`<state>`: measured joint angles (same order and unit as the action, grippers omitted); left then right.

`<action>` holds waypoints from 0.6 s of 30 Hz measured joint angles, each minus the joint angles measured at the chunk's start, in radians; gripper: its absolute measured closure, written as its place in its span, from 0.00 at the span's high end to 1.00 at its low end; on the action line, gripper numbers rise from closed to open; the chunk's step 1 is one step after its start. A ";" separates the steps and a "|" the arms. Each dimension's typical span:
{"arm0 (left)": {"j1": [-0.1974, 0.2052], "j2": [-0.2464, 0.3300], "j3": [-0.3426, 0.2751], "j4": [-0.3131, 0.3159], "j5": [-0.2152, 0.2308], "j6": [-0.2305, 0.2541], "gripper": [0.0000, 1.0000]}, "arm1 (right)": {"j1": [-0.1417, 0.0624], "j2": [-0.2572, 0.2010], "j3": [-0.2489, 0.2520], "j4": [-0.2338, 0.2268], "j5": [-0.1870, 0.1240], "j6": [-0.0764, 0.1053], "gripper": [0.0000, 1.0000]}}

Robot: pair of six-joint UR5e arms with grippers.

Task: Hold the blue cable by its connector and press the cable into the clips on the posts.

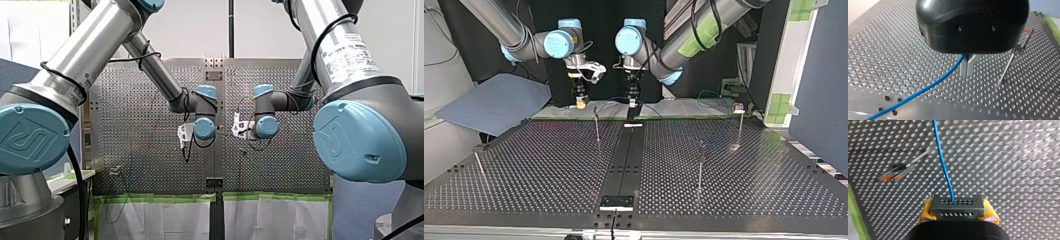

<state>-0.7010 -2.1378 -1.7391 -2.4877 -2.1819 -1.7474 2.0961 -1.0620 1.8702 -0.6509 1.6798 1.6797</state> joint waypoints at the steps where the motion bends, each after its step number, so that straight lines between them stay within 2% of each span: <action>1: -0.002 -0.006 0.000 0.010 0.002 -0.006 0.00 | -0.002 0.005 0.005 -0.007 0.000 -0.001 0.00; 11: -0.016 -0.039 0.000 0.083 0.023 0.003 0.00 | -0.026 0.051 0.018 -0.080 -0.005 -0.005 0.00; 18: -0.014 -0.090 0.000 0.126 0.046 0.014 0.00 | -0.039 0.075 0.018 -0.119 -0.044 -0.013 0.00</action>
<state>-0.7147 -2.2280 -1.7391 -2.3613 -2.1359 -1.7330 2.0572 -0.9870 1.8881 -0.7695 1.6358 1.6664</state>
